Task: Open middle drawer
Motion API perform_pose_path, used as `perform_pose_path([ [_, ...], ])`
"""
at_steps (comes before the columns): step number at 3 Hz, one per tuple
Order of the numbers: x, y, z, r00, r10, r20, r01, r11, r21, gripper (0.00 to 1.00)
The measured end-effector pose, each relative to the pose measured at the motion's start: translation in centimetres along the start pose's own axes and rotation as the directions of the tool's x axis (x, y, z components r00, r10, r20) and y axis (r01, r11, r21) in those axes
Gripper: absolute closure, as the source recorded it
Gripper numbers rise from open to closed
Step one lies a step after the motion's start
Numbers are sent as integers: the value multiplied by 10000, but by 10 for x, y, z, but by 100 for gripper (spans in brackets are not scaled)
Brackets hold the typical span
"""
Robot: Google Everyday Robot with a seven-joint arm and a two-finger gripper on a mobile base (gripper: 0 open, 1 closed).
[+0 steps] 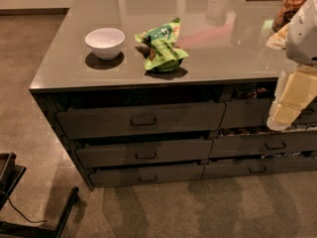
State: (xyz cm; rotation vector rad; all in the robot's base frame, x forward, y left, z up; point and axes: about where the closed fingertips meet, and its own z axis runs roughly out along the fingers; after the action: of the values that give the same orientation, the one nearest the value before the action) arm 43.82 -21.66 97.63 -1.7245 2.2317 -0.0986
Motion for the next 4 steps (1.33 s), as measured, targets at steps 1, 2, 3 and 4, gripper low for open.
perform_pose_path([
  [1,0,0,0,10000,0,0,0,10000,0,0],
  [2,-1,0,22,9997,-204,153,201,9996,214,0],
  [3,-8,4,89,9962,-674,550,668,9977,125,0],
  [4,-16,11,168,9914,-1015,827,1028,9946,-117,0],
])
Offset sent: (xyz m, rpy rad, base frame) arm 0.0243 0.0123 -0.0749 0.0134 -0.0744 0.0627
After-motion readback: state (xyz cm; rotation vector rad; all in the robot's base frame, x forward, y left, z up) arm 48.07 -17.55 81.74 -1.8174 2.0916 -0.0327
